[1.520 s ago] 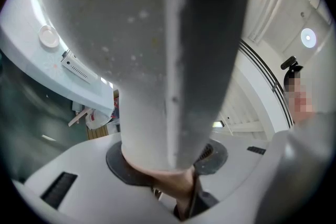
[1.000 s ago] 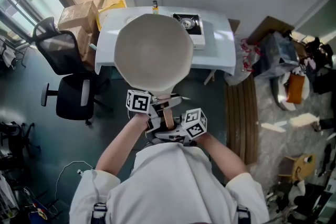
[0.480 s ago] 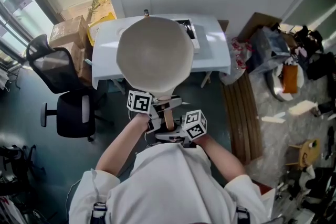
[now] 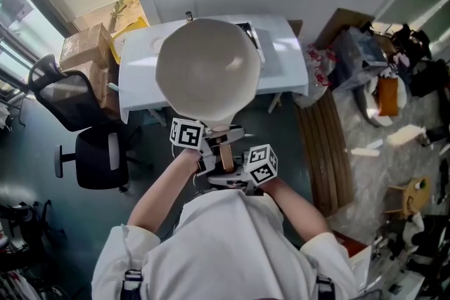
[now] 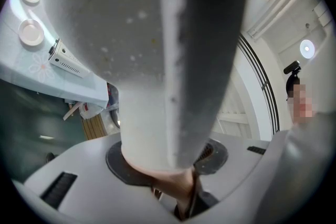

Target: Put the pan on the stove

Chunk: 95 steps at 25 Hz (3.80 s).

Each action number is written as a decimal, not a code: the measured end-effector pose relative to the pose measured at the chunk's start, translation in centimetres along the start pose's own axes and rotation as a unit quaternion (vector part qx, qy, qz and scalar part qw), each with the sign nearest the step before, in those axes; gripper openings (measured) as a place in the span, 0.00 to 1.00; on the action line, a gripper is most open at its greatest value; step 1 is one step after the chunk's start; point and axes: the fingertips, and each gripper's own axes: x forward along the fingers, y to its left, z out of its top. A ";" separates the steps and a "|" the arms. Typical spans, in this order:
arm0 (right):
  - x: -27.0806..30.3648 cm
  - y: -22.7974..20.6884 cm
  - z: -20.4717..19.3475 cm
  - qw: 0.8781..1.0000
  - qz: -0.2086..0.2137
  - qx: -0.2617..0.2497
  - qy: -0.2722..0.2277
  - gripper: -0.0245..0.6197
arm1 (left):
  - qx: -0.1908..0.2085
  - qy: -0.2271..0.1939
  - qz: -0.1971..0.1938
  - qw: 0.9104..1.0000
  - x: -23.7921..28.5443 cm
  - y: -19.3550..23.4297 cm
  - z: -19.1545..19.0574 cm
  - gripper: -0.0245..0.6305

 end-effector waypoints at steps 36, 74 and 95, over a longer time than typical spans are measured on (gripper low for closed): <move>-15.7 -12.2 11.4 0.993 0.084 -0.011 0.082 0.16 | -0.002 -0.098 0.060 0.993 11.0 9.9 18.4 0.29; -13.9 -30.3 24.8 0.998 -0.017 0.048 -0.028 0.16 | -0.056 0.031 -0.015 0.998 11.5 23.0 32.3 0.29; -18.7 -35.1 24.3 0.997 0.007 0.078 -0.005 0.16 | -0.096 0.011 0.010 0.995 15.5 28.8 34.1 0.29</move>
